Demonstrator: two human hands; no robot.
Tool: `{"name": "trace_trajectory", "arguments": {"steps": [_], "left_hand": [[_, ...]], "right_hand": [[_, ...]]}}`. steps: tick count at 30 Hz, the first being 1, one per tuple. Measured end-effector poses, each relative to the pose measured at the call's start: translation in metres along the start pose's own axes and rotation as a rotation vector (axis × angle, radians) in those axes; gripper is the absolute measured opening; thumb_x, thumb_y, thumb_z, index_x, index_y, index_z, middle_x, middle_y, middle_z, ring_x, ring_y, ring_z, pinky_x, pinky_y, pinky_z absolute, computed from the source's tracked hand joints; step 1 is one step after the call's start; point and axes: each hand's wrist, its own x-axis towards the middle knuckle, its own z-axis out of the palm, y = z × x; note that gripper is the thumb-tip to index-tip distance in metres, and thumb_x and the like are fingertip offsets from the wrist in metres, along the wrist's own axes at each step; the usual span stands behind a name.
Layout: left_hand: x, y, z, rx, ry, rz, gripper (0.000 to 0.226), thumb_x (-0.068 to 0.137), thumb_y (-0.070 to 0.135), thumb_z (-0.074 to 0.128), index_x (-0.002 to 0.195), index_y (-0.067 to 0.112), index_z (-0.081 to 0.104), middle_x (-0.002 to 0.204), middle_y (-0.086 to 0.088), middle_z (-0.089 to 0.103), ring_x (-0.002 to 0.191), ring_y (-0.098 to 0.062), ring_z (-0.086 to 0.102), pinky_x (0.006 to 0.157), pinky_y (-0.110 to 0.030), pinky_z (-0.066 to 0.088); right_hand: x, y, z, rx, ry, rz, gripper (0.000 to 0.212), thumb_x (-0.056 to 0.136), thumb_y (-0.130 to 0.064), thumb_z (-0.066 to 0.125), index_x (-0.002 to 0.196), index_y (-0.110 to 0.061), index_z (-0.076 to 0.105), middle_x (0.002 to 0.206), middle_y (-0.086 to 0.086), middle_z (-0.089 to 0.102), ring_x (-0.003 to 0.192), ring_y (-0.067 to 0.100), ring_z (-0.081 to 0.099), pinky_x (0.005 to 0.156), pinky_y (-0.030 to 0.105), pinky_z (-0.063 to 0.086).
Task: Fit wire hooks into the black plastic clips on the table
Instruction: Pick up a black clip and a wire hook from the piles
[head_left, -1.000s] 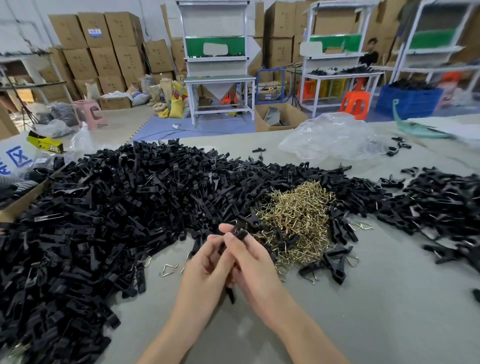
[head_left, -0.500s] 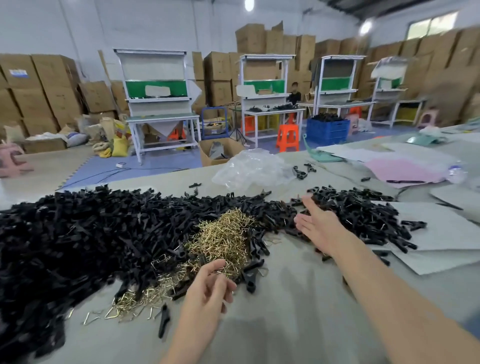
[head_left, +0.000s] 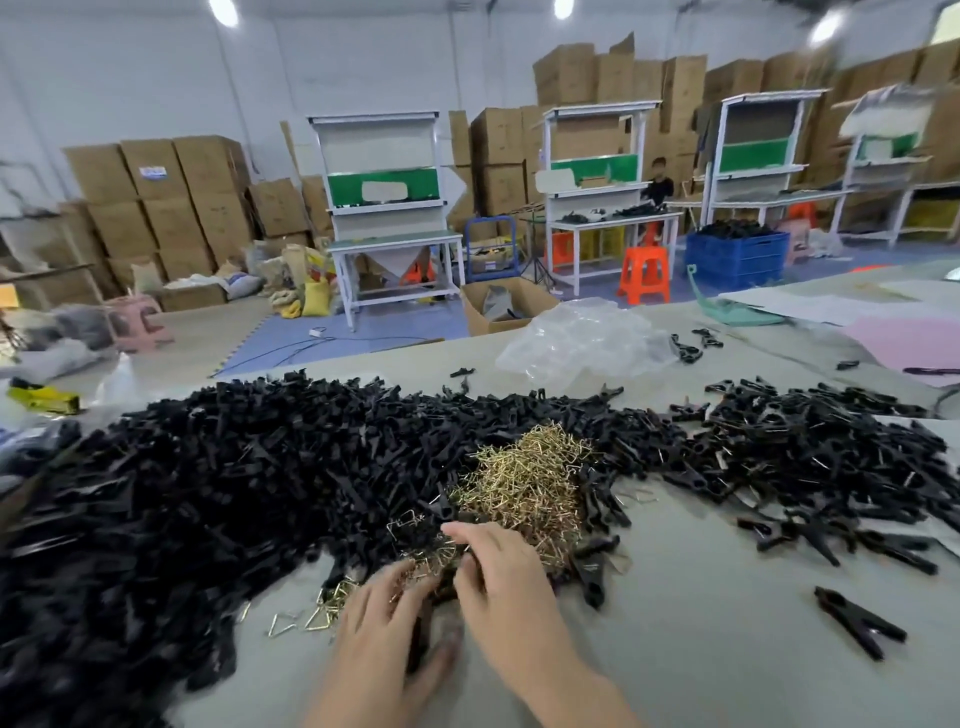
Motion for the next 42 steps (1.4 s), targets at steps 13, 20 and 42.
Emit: {"name": "trace_trajectory", "arguments": {"steps": [13, 20, 42], "left_hand": [[0.032, -0.066, 0.001, 0.029, -0.006, -0.222, 0.045, 0.086, 0.05, 0.064, 0.123, 0.024, 0.065, 0.129, -0.002, 0.056, 0.117, -0.026, 0.052, 0.097, -0.042, 0.049], [0.03, -0.069, 0.003, -0.034, 0.007, -0.089, 0.034, 0.086, 0.035, 0.073, 0.117, 0.023, 0.067, 0.114, 0.007, 0.058, 0.106, -0.011, 0.051, 0.081, -0.025, 0.048], [0.029, -0.071, -0.004, -0.474, 0.145, -0.406, 0.01, 0.097, 0.039, 0.052, 0.103, 0.041, 0.059, 0.084, 0.018, 0.063, 0.072, -0.003, 0.058, 0.069, -0.032, 0.05]], "right_hand": [[0.036, 0.011, 0.061, -0.31, -0.081, -0.101, 0.033, 0.092, -0.035, 0.047, 0.118, -0.033, 0.068, 0.116, -0.011, 0.063, 0.11, 0.013, 0.058, 0.096, 0.033, 0.046], [0.041, 0.014, 0.063, -0.284, -0.154, -0.061, 0.03, 0.098, -0.039, 0.048, 0.125, -0.037, 0.06, 0.116, -0.015, 0.055, 0.111, 0.009, 0.05, 0.097, 0.028, 0.036], [0.039, 0.01, 0.059, -0.274, -0.258, -0.101, 0.034, 0.096, -0.055, 0.052, 0.127, -0.043, 0.058, 0.14, -0.015, 0.046, 0.129, 0.012, 0.04, 0.11, 0.031, 0.025]]}}
